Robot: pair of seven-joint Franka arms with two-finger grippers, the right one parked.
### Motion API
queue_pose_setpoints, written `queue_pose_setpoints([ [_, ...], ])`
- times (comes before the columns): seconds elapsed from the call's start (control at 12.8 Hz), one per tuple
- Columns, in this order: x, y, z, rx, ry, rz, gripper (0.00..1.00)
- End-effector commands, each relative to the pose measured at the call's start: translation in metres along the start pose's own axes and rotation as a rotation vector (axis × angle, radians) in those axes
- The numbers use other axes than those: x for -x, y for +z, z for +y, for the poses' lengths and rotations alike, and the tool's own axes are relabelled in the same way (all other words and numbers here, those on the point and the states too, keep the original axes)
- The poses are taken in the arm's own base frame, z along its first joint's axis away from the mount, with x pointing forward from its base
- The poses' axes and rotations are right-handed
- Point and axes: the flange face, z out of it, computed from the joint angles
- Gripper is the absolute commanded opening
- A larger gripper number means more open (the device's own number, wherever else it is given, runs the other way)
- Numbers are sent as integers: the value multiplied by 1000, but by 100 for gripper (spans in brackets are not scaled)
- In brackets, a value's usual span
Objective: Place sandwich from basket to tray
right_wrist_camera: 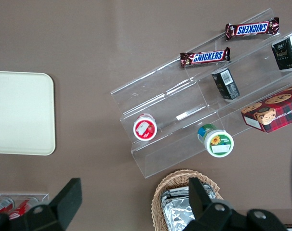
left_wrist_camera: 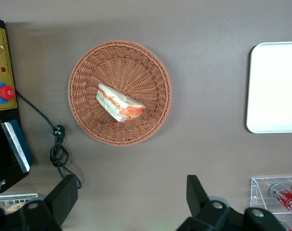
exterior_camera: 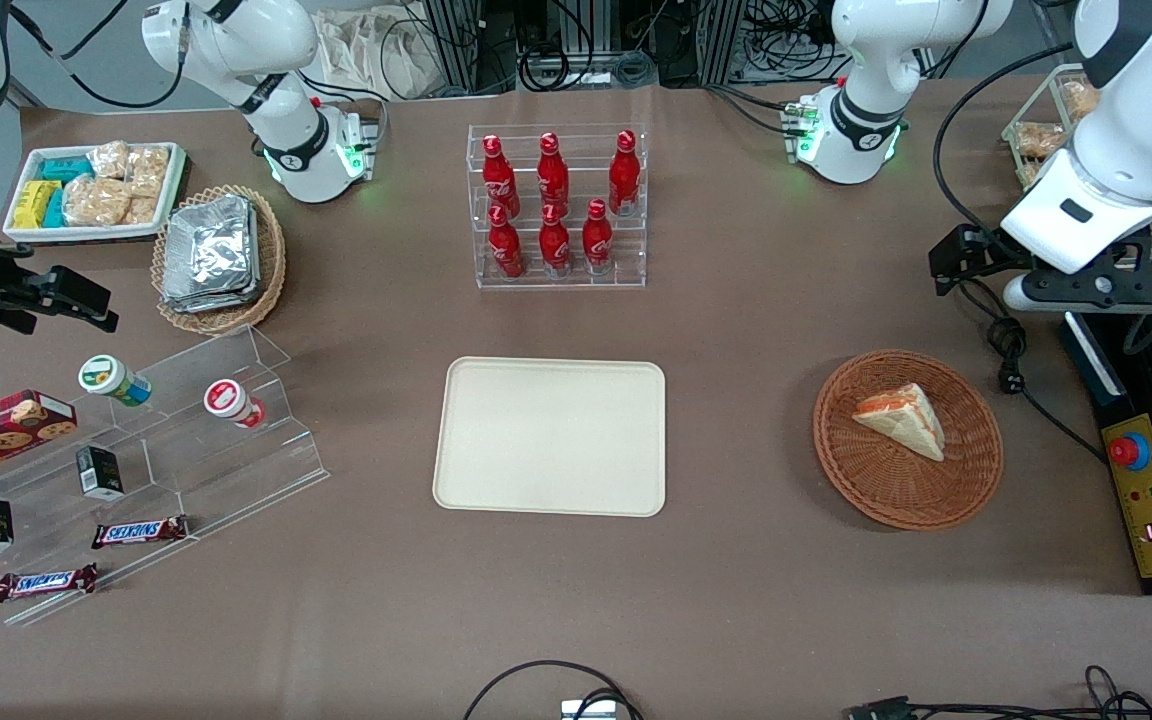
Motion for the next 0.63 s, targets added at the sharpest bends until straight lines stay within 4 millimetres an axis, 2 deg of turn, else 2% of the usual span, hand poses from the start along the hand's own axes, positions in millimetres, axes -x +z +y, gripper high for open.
queue_pose_setpoints([
  [0.0, 9, -7, 1, 15, 20, -10, 100],
  [0.31, 7, -3, -3, 5, -16, -23, 100],
  [0.55, 0, 16, -2, -5, -163, -54, 100],
])
